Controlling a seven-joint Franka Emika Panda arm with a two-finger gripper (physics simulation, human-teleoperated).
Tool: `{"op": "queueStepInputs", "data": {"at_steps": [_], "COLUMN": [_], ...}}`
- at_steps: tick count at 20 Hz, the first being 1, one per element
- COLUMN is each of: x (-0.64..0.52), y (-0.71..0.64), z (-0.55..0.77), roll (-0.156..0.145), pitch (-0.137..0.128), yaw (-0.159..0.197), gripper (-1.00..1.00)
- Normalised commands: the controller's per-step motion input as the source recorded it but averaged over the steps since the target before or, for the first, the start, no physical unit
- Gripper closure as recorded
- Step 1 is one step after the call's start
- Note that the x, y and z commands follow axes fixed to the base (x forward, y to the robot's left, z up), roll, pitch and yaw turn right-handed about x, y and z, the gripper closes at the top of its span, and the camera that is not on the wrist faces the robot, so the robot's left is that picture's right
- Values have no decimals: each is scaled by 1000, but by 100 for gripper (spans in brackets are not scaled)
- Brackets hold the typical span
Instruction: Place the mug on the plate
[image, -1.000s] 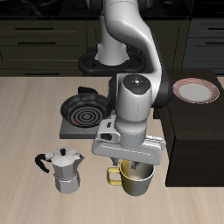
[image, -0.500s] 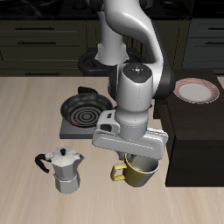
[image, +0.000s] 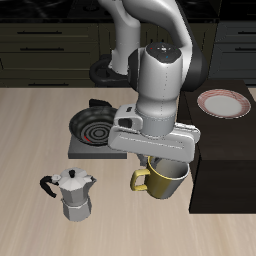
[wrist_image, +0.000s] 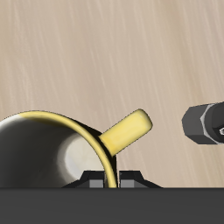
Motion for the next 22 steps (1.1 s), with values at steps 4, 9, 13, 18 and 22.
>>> {"op": "queueStepInputs", "data": {"at_steps": [4, 9, 13, 18, 22], "x": [-125, -183, -206, -251, -320], "y": [10, 25, -2, 84, 107], "z": [495, 495, 447, 374, 425], "roll": [5, 9, 9, 24, 36], "pitch": [-70, -73, -55, -39, -69], "yaw": [32, 47, 31, 13, 38], "gripper": [100, 100, 100, 100, 100]}}
